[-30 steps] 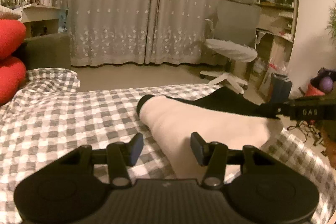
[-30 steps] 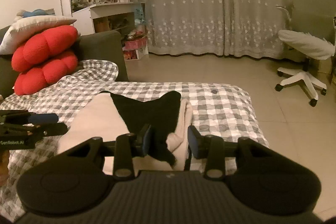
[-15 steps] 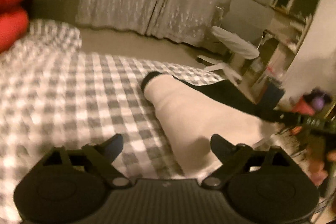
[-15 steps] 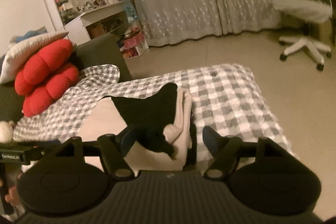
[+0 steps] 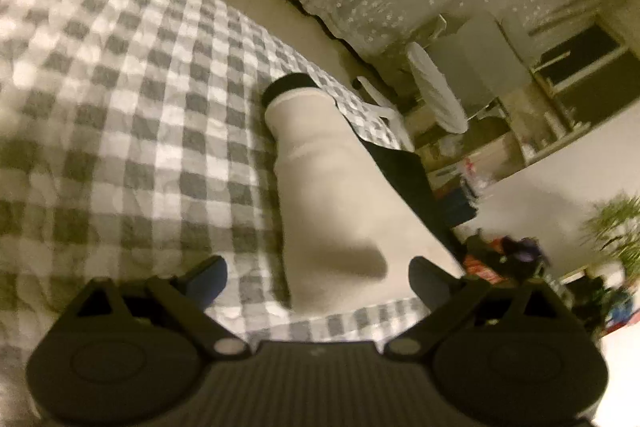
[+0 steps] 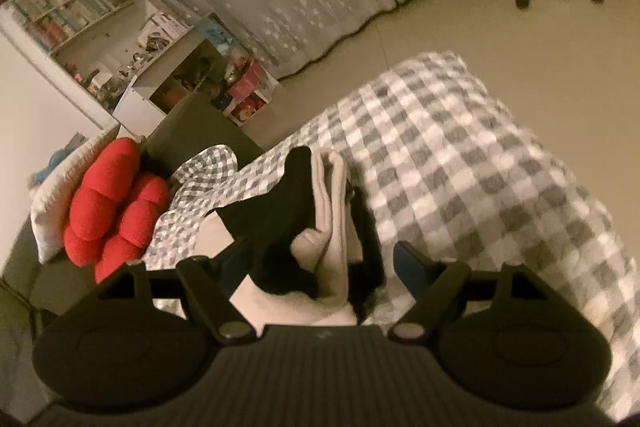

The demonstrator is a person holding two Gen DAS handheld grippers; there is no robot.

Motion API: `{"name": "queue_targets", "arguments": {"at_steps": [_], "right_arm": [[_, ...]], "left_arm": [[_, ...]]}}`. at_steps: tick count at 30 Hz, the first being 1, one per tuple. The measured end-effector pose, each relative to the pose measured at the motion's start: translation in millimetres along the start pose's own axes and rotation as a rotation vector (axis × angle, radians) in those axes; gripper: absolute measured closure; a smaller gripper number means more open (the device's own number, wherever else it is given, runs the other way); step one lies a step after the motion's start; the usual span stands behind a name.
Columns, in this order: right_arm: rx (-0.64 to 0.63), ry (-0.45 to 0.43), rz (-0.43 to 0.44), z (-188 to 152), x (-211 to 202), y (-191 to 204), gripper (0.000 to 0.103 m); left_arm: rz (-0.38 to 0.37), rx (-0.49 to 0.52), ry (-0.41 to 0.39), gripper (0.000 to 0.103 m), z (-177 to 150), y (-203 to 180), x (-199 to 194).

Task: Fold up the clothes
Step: 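Carry the held bundle with both tools toward the sofa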

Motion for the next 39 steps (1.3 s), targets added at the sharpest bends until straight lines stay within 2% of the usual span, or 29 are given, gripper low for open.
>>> {"name": "queue_targets", "arguments": {"at_steps": [5,9,18,25,35,39], "right_arm": [[0.122,0.067,0.021,-4.8,2.3,-8.1,0.022],[0.208,0.127,0.035,-8.4,0.0,-14.0,0.022],[0.315,0.236,0.096,-20.1,-4.2,-13.8,0.022],[0.358,0.227,0.122,-21.7,-6.9,-16.6,0.021],[0.366,0.142,0.084,-13.7,-4.3,-17.1,0.021],[0.374,0.133,0.082,-10.8,4.9,-15.2,0.021]], "left_arm": [[-0.091,-0.099,0.045,0.005,-8.7,1.9,10.6],[-0.099,-0.105,0.044,0.006,-12.4,-2.6,17.9],[-0.084,-0.085,0.017,0.009,-4.1,-11.1,29.7],[-0.074,-0.083,-0.013,0.015,4.4,-12.6,36.9],[-0.055,-0.106,-0.064,0.022,17.5,-17.0,48.5],[-0.052,-0.103,-0.077,0.022,21.9,-18.4,53.1]]}}
Point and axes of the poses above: each gripper's, at about its wrist camera, not at the fingertips, and x roughly the way its jaws point, y to its left, z to its top, the point moved 8 cm from there along x, roughly the way its jaws point, and after that the axes turned 3 degrees about -x, right-handed, at the moved point
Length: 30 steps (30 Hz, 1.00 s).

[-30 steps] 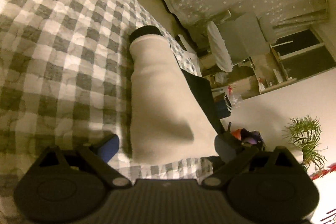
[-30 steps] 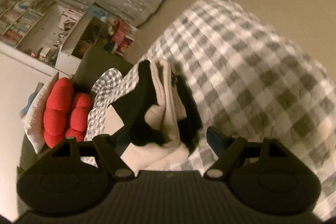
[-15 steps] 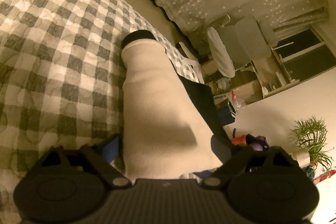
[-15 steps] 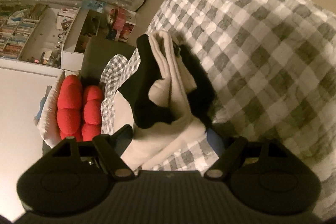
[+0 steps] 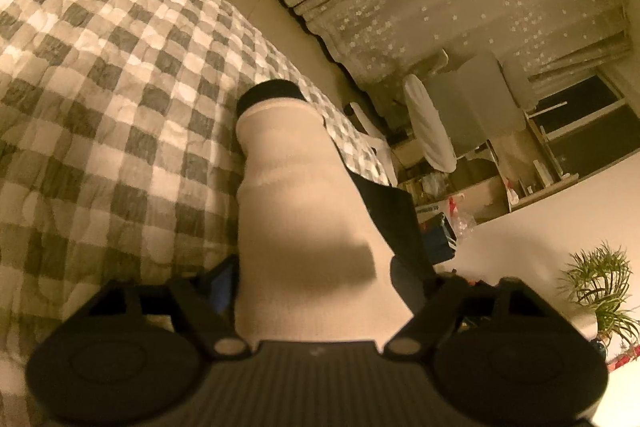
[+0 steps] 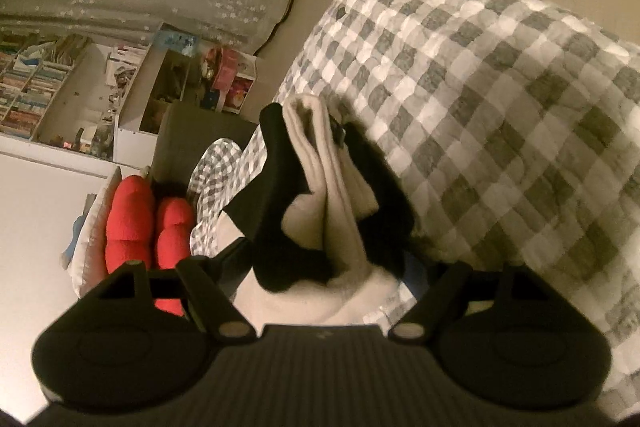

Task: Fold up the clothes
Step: 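Carry the held bundle with both tools toward the sofa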

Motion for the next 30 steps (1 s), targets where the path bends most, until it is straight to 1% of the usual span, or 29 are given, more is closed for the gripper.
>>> {"name": "queue_targets", "arguments": {"at_steps": [9,12,13,14,15,16,18,23,30], "right_arm": [[-0.005,0.006,0.025,10.6,18.1,10.9,0.021],[-0.026,0.004,0.015,11.5,22.1,15.4,0.022],[-0.034,0.002,0.008,11.5,23.0,16.8,0.023],[-0.044,0.000,-0.001,11.3,23.9,18.1,0.026],[-0.059,-0.003,-0.017,10.8,24.5,19.6,0.032],[-0.073,-0.006,-0.029,10.2,25.0,21.0,0.036],[-0.092,-0.012,-0.043,8.9,25.2,23.9,0.045],[-0.149,-0.035,-0.056,5.6,24.3,34.6,0.050],[-0.196,-0.050,-0.031,0.6,30.6,54.5,0.051]], "left_arm": [[-0.009,-0.012,-0.021,0.023,7.3,4.4,3.2],[-0.001,-0.009,-0.043,0.025,8.7,4.5,3.4],[0.006,-0.008,-0.055,0.027,9.1,4.7,3.8],[0.013,-0.007,-0.066,0.030,9.5,5.0,4.2],[0.021,-0.005,-0.079,0.033,10.0,5.5,4.4],[0.031,-0.002,-0.091,0.038,10.4,6.2,4.5],[0.046,0.001,-0.106,0.042,10.4,6.1,4.9],[0.063,0.012,-0.120,0.051,12.2,3.7,-2.1],[0.055,0.008,-0.165,0.054,20.0,-0.6,-21.4]]}}
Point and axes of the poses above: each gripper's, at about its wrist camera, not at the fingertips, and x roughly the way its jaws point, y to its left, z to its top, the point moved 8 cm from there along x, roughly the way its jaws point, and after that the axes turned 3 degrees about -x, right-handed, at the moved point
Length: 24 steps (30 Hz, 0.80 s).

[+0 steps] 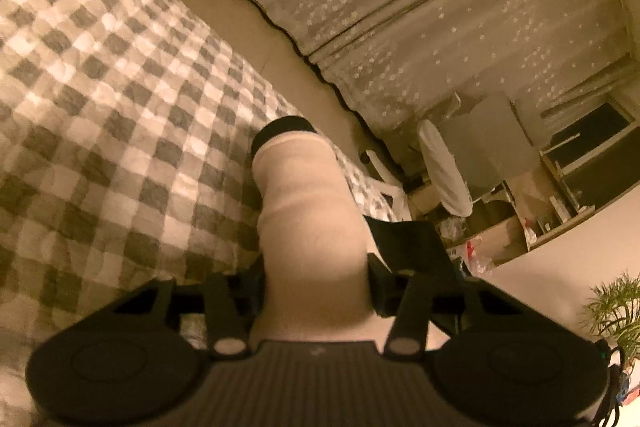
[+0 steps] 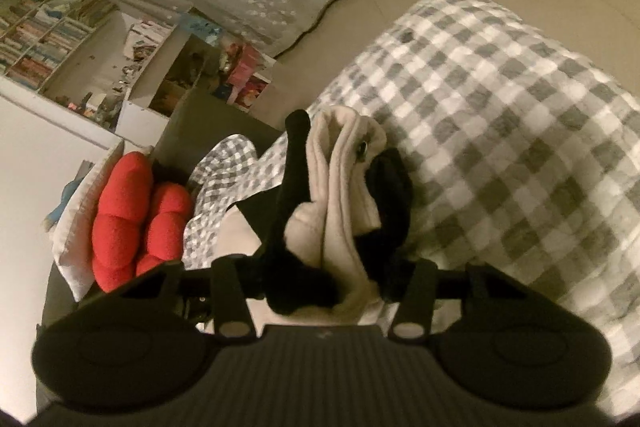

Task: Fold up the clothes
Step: 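Carry the held bundle with both tools toward the sofa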

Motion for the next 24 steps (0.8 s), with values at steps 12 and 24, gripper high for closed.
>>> {"name": "queue_targets", "arguments": {"at_steps": [12,24], "right_arm": [[-0.033,0.046,0.050,-15.2,27.4,33.3,0.051],[-0.075,0.109,0.090,-43.1,56.5,68.8,0.051]], "left_arm": [[0.030,-0.016,-0.067,0.054,21.9,23.5,-45.9],[0.073,-0.042,-0.135,0.055,46.6,59.2,-93.0]]}}
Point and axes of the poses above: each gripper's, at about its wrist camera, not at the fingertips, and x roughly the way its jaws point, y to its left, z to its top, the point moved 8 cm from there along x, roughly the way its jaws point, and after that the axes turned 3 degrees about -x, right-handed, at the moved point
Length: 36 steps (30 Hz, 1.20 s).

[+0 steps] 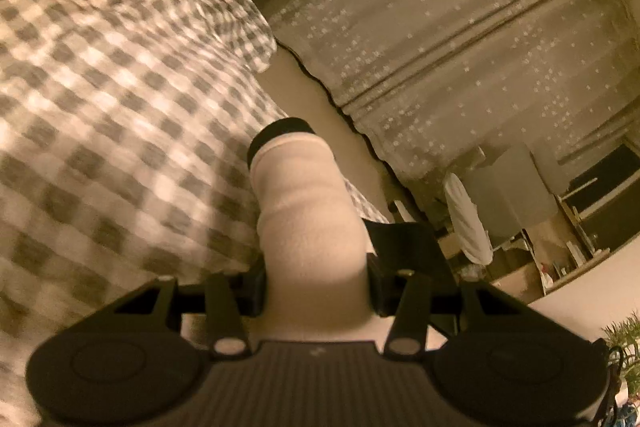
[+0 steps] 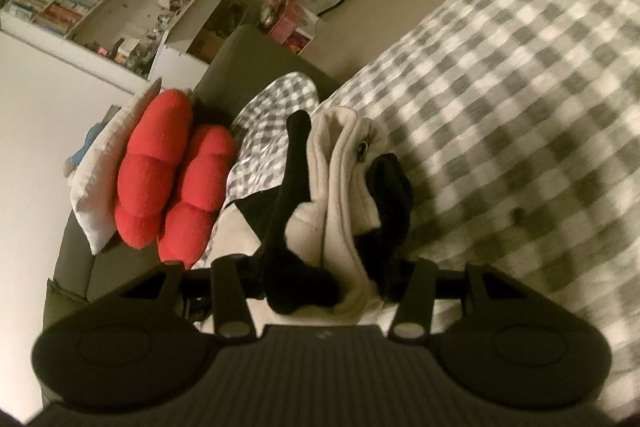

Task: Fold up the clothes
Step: 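Carry the held bundle with both tools toward the sofa, then lower the bundle with both tools onto the bed beside the white plush toy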

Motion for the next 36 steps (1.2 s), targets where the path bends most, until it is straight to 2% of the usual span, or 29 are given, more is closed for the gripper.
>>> {"name": "queue_targets", "arguments": {"at_steps": [22,29,36], "right_arm": [[-0.142,0.126,0.075,-68.1,92.3,95.7,0.051],[-0.196,0.182,0.111,-87.1,126.7,124.7,0.051],[-0.242,0.246,0.172,-109.9,172.0,166.1,0.051]], "left_arm": [[0.093,-0.132,-0.168,0.057,68.6,97.5,-102.2],[0.114,-0.145,-0.222,0.058,82.7,124.5,-131.1],[0.153,-0.157,-0.314,0.058,106.2,158.6,-170.8]]}}
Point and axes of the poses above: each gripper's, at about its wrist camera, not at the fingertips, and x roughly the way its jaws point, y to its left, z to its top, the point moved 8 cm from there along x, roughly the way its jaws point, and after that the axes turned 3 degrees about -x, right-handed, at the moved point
